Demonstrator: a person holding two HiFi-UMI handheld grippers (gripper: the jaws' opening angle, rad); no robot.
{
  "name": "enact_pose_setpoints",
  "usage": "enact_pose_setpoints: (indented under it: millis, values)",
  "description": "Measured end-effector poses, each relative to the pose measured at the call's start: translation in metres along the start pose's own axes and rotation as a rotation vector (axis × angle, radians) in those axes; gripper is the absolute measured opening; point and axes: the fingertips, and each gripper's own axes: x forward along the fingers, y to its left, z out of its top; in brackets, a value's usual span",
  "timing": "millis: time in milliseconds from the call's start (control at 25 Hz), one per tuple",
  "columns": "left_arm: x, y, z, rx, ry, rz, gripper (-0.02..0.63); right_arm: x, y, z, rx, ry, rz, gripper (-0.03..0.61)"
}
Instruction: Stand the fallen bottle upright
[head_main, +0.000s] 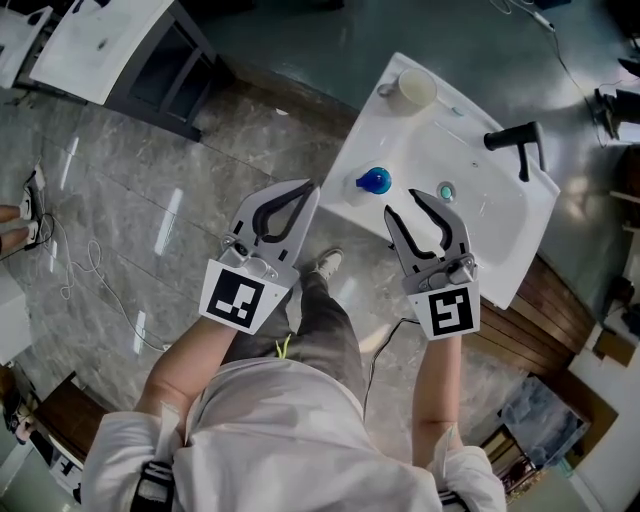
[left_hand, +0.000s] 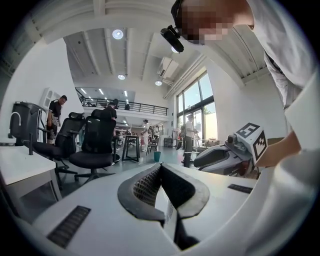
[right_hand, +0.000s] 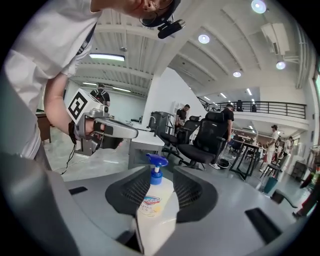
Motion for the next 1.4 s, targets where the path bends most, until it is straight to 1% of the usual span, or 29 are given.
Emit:
enact_pose_setpoints:
  millis: [160, 240, 360, 560, 640, 760, 840, 1080, 1400]
  values:
    - [-0.007, -0.002, 0.012, 0.011, -0.012, -0.015, 0.017, -0.013, -0.002, 0.009, 0.021, -0.009, -0.053, 0.095]
    - [-0.011, -0.004, 0.019, 0.015, -0.019, -0.025, 0.017, -0.022, -0.004, 0.013, 0.023, 0.000, -0.084, 0.077]
    - [-0.016, -0.004, 0.030, 0.015, -0.024, -0.037, 0.017, -0.036, -0.011, 0.014, 0.039, 0.042, -0.147, 0.058]
    - [-0.020, 0.000, 0.051, 0.038, -0.045, -0.053, 0.017, -0.069, -0.028, 0.010, 0.151, 0.101, -0.281, 0.044]
    - [-0.024, 0.000, 0.061, 0.043, -0.059, -0.057, 0.018, -0.083, -0.032, 0.013, 0.180, 0.105, -0.323, 0.044]
    - [-0.028, -0.002, 0.075, 0.049, -0.079, -0.064, 0.018, -0.101, -0.040, 0.024, 0.202, 0.101, -0.376, 0.044]
    - [-0.030, -0.004, 0.084, 0.054, -0.089, -0.074, 0.017, -0.111, -0.044, 0.033, 0.188, 0.106, -0.408, 0.044]
    - [-0.040, -0.011, 0.108, 0.069, -0.110, -0.086, 0.018, -0.130, -0.047, 0.070, 0.135, 0.068, -0.439, 0.044]
    - [-0.046, -0.023, 0.157, 0.102, -0.171, -0.080, 0.017, -0.155, -0.047, 0.106, 0.131, 0.006, -0.450, 0.044]
